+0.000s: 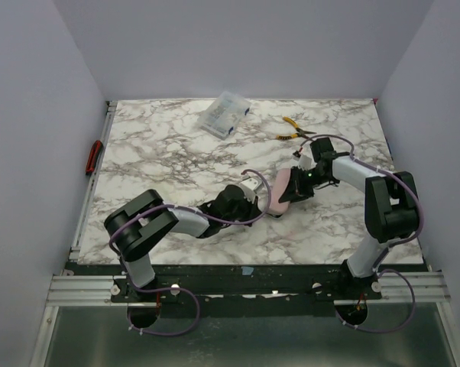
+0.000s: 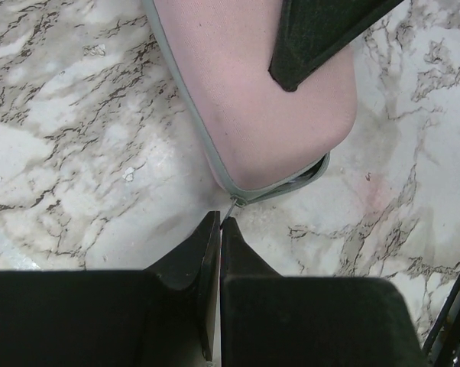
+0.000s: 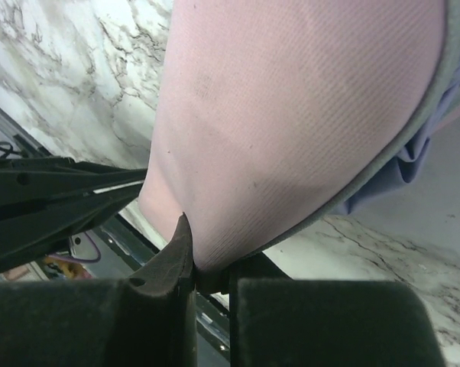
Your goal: Open the umbrella
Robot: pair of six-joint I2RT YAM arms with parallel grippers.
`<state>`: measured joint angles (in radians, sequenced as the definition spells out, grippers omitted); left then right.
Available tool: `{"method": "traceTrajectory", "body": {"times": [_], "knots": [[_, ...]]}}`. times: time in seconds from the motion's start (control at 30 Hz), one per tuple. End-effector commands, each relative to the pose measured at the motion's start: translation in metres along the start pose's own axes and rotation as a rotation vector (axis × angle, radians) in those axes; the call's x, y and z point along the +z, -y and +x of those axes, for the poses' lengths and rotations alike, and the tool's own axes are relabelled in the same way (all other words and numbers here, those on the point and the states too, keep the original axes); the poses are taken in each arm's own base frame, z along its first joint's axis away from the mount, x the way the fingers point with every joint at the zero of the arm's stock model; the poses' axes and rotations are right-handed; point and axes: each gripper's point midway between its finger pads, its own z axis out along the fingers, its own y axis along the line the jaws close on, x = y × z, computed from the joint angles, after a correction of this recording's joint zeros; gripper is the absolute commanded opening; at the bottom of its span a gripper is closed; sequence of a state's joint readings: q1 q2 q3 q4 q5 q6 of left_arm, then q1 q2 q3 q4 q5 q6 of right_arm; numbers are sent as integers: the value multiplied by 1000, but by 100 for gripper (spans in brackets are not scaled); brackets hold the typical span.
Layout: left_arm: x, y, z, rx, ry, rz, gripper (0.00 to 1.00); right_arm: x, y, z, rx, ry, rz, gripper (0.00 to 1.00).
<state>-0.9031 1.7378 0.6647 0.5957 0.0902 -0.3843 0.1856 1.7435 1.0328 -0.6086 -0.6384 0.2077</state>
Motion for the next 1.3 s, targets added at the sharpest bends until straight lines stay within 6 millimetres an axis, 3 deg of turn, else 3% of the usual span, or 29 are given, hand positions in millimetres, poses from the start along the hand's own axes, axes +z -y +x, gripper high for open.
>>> {"method": "traceTrajectory", "body": {"times": [0.0,0.43,0.53,0.6,0.7,0.8,0.97,1.27], "knots": [[-1,-45,-23,35,74,-141,0,3,33,35,-123,-153,72,1],[20,-43,-59,82,143,-42,0,5,22,50,-234,-260,-72,1],[10,-36,-62,72,163,36,0,5,22,47,-232,-252,-68,1],[-7,-19,-56,156,167,126,5,7,23,45,-237,-252,-67,1],[-32,-3,-35,226,147,224,31,7,23,45,-246,-261,-75,1],[-47,10,-16,236,120,301,47,7,25,45,-268,-274,-79,1],[-46,26,5,280,116,355,49,3,30,51,-326,-317,-74,1],[-14,57,-5,427,186,441,44,4,35,52,-335,-328,-57,1]]}}
